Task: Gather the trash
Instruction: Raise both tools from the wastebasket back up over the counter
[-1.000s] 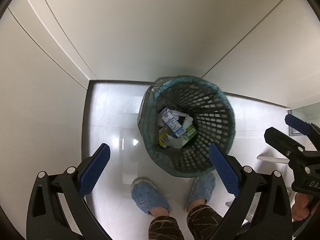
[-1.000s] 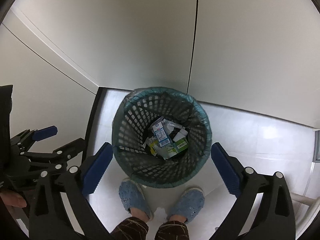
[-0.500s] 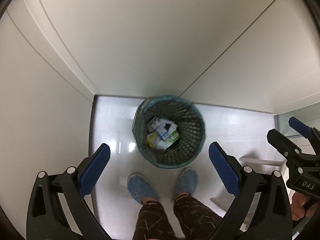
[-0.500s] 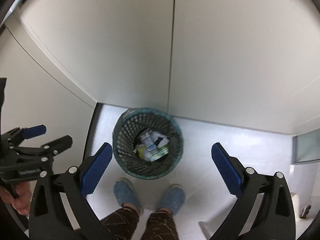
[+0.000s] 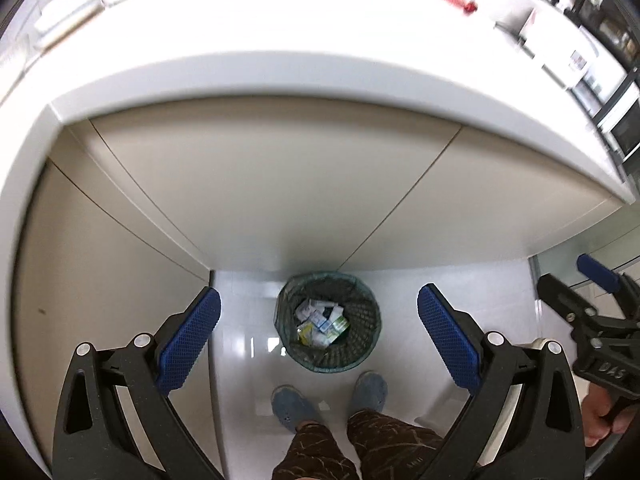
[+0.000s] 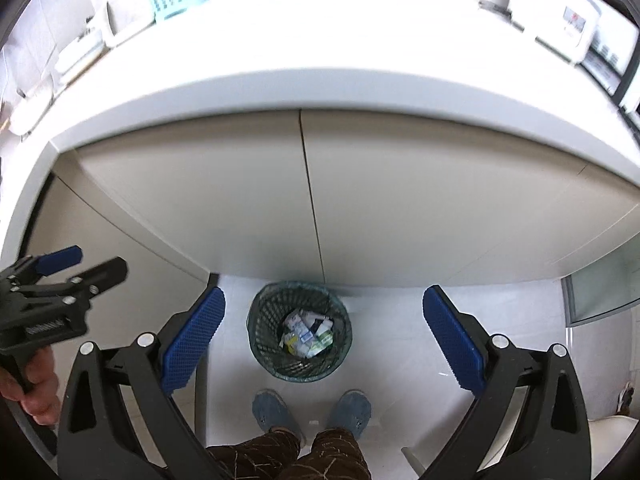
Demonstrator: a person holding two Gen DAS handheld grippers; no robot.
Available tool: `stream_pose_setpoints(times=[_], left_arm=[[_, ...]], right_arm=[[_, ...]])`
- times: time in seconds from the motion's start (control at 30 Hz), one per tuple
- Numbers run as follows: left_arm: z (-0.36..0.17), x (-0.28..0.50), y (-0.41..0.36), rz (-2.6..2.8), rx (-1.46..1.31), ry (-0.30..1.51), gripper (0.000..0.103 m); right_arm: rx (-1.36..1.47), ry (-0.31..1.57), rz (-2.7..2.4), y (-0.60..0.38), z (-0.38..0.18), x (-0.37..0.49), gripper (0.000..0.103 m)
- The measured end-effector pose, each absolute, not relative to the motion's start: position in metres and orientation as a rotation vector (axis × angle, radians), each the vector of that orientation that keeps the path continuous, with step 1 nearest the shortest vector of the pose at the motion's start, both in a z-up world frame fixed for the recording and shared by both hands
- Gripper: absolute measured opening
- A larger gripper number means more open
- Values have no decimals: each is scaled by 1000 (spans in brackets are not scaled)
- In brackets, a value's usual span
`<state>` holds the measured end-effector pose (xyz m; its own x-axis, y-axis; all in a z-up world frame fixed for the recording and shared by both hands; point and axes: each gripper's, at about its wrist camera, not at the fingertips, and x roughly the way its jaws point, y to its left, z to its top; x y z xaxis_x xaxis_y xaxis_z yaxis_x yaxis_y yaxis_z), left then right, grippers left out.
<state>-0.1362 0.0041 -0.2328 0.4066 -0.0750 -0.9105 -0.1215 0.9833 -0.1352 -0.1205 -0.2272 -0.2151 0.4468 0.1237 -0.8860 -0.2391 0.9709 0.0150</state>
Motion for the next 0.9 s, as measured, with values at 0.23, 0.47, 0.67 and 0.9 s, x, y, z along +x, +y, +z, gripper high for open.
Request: stream_pose_setpoints(times=[0.23, 0.47, 0.67, 0.9], left_arm=[[-162, -133, 6, 16, -172, 1105, 97], [-111, -128, 6, -2, -180, 1057, 97], [-78, -112, 6, 4, -194, 1034, 97], [-57, -70, -1, 7, -190, 1020, 97]], right_arm=[[-93, 1019, 191, -236, -147, -121, 95], [-40, 944, 138, -253, -88, -122, 95], [-26, 934, 120, -267, -60, -107, 95], [-25, 896, 115, -281, -44, -68, 95]])
